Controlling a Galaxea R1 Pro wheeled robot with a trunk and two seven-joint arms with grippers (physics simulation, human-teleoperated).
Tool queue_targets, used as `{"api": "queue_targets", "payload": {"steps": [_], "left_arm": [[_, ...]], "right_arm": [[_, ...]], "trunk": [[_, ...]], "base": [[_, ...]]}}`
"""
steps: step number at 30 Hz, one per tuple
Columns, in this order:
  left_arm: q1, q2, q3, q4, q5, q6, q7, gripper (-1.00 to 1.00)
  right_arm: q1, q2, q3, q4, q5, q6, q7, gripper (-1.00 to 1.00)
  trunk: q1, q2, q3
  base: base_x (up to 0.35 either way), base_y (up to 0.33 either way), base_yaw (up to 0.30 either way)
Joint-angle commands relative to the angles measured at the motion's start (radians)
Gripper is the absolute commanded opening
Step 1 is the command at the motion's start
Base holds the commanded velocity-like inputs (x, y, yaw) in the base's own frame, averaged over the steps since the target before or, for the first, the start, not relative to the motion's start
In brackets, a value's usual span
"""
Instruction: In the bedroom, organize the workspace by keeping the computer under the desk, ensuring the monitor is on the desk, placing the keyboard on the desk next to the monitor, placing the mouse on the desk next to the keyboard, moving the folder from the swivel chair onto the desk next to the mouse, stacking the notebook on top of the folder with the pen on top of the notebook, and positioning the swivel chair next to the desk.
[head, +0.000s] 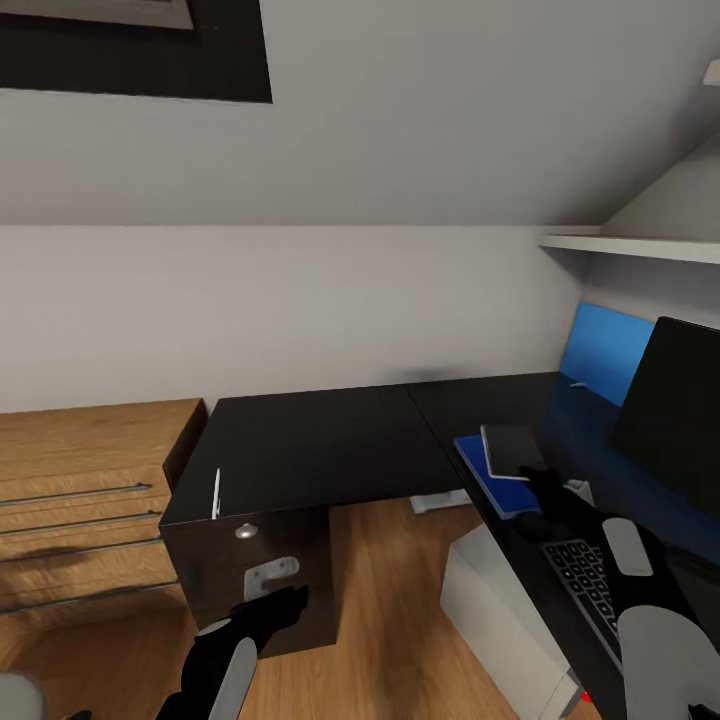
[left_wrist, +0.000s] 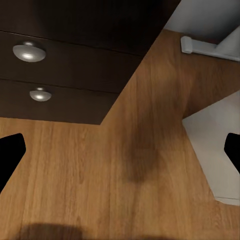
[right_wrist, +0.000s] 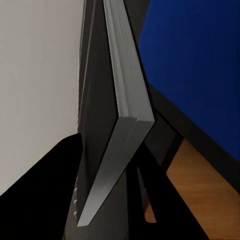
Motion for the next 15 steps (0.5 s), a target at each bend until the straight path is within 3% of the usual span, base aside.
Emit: {"api": "queue_targets", "payload": {"steps": [1,15], "left_arm": [[-0.001,0.0,-0.001,-0.001,0.011,0.003,0.009,1.0],[-0.001,0.0,-0.001,-0.001,0.01,0.001,0.009,1.0]], "right_arm": [[-0.001,0.0,-0.004,0.002,0.003,0.006,0.004,-1.0],[-0.001,0.0,-0.004,0.01,0.003,0.006,0.004,-1.0]], "trunk": [[0.0,-0.001,-0.001],[0.0,-0.001,-0.001]], "base": [[0.0,0.0,-0.001],[0.018,-0.004,0.0]]}}
